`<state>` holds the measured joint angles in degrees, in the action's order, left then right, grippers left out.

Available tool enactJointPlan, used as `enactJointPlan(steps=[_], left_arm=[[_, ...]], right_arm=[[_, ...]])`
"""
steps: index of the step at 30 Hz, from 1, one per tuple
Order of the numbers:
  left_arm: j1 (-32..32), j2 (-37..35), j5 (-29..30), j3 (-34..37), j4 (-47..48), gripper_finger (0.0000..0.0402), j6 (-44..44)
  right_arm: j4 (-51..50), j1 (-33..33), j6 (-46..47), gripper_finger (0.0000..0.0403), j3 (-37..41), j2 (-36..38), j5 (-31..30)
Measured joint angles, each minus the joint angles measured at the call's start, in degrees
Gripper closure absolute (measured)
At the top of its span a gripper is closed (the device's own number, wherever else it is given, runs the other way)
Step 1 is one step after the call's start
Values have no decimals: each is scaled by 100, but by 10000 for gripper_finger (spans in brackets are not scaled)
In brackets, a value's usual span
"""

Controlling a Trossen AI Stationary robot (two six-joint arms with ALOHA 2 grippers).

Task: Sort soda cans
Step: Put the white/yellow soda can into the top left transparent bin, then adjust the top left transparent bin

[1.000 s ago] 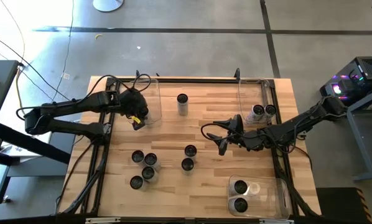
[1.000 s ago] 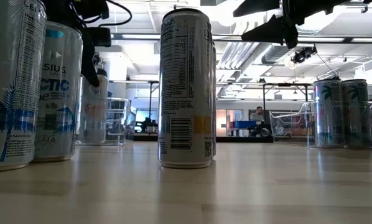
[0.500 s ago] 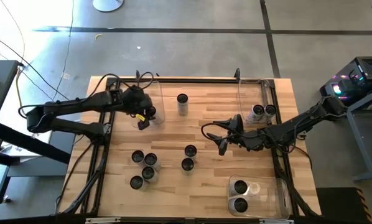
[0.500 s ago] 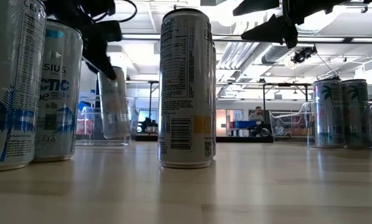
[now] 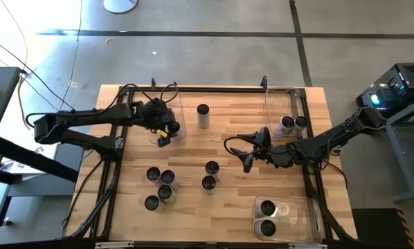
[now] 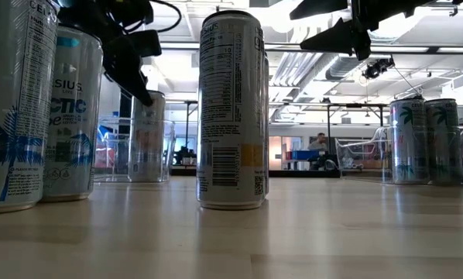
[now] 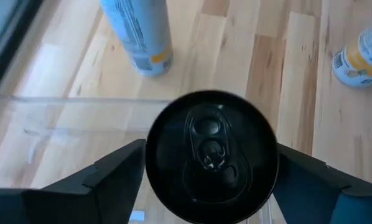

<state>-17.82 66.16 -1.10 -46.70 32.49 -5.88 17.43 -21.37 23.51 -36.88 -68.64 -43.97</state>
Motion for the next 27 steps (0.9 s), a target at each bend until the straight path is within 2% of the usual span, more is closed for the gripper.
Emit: enactJointPlan(steps=[10,17,21,27], left_arm=[[0,-630,28,0,139,86,-15],[6,-1472,170,-4,1510,88,294],[80,-1451,161,-2,2006,112,379],[178,-912,75,-2,2028,174,172]], right_arm=[[0,0,0,93,0,0,0],[0,0,-3,93,0,-2,0],[0,6,-46,93,0,-2,-4],[-5,56,-78,93,0,-2,0]])
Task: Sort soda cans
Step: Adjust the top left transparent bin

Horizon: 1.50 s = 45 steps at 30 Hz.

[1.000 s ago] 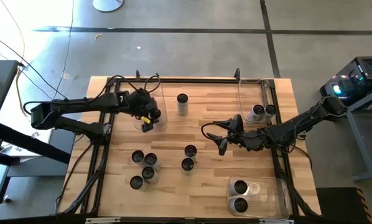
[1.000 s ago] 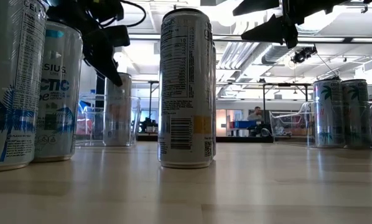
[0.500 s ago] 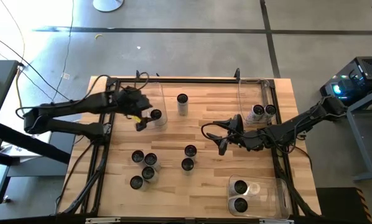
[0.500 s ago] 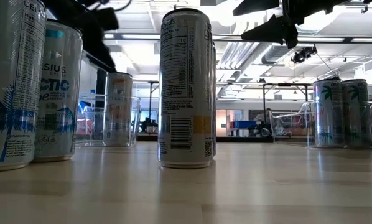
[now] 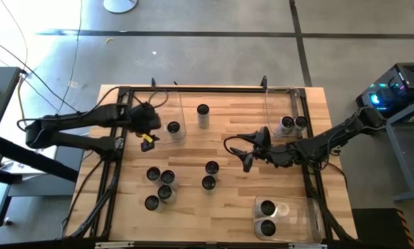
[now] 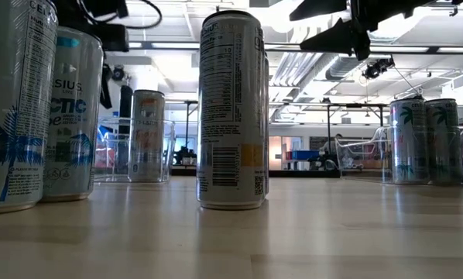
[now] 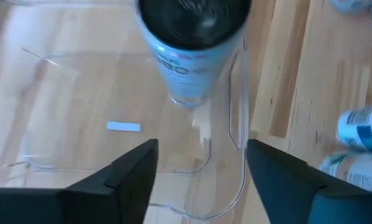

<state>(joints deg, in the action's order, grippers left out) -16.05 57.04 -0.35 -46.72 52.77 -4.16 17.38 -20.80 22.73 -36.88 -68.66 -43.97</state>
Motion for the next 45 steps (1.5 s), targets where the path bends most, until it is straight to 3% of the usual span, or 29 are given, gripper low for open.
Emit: enactJointPlan(steps=[5,9,16,28,36,39,45], left_arm=[[129,559,-84,4,2,225,-199],[161,804,-54,-13,-48,243,-247],[159,917,0,11,6,245,-361],[306,312,408,9,129,245,-190],[736,-177,89,7,188,245,242],[975,-134,16,7,187,245,132],[1199,185,428,7,117,245,105]], right_arm=[[-40,20,-29,93,0,2,52],[-39,19,-29,93,0,0,101],[-39,20,-72,93,0,0,105],[-54,112,-112,93,0,0,170],[-30,431,-96,93,0,0,591],[-23,594,-217,93,0,0,757],[-37,912,-224,93,0,0,1008]])
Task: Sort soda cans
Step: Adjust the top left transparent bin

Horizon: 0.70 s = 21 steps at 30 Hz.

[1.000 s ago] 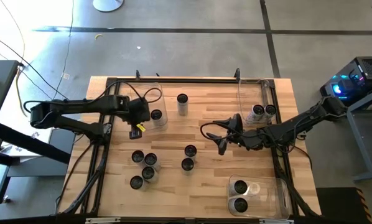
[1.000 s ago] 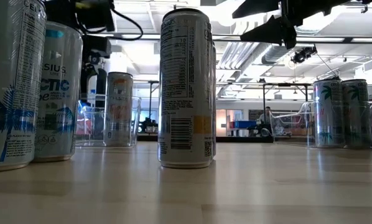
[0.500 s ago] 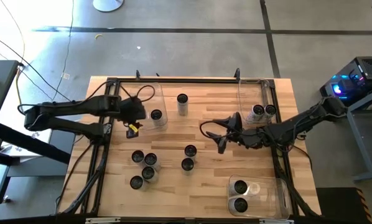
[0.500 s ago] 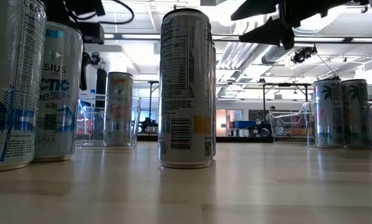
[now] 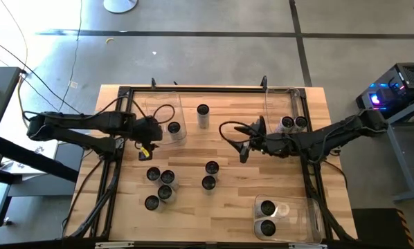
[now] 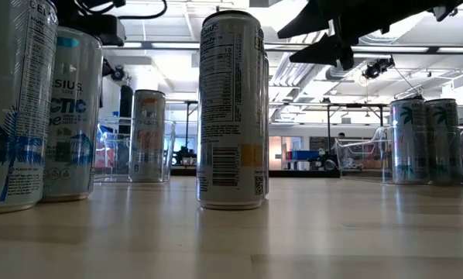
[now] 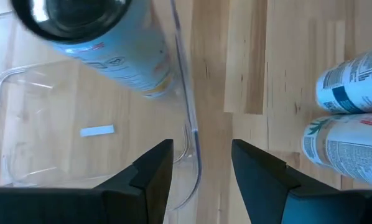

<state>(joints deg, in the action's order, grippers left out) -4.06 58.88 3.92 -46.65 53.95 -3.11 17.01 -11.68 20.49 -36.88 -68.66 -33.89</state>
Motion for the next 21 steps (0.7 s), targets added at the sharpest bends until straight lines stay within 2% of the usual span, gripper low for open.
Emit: enactJointPlan(steps=[4,13,21], left_arm=[[16,334,7,0,-34,245,0],[-5,1037,384,0,-78,256,-189],[-6,1277,940,0,-76,317,-774]], right_arm=[[18,108,-3,93,0,0,289],[40,120,-212,93,0,0,341],[42,120,-303,93,0,0,422]])
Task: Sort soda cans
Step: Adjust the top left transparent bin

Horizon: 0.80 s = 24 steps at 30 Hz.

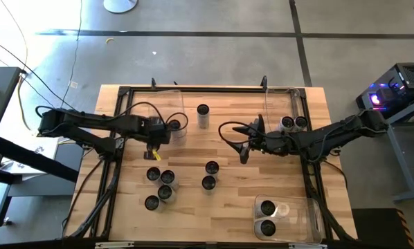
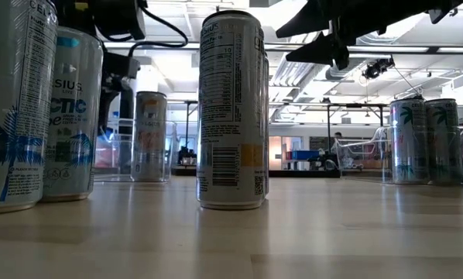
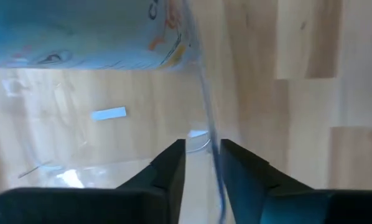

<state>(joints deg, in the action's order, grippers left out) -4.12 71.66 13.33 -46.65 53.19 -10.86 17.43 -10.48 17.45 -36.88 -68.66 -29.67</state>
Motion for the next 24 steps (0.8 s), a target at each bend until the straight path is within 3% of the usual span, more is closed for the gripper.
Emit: enactJointPlan(steps=[10,24], left_arm=[[-353,-4,119,0,-63,376,-674],[-1064,-2,60,0,-516,380,-987]], right_arm=[[2,0,-103,93,0,0,87],[70,0,-83,93,0,0,100]])
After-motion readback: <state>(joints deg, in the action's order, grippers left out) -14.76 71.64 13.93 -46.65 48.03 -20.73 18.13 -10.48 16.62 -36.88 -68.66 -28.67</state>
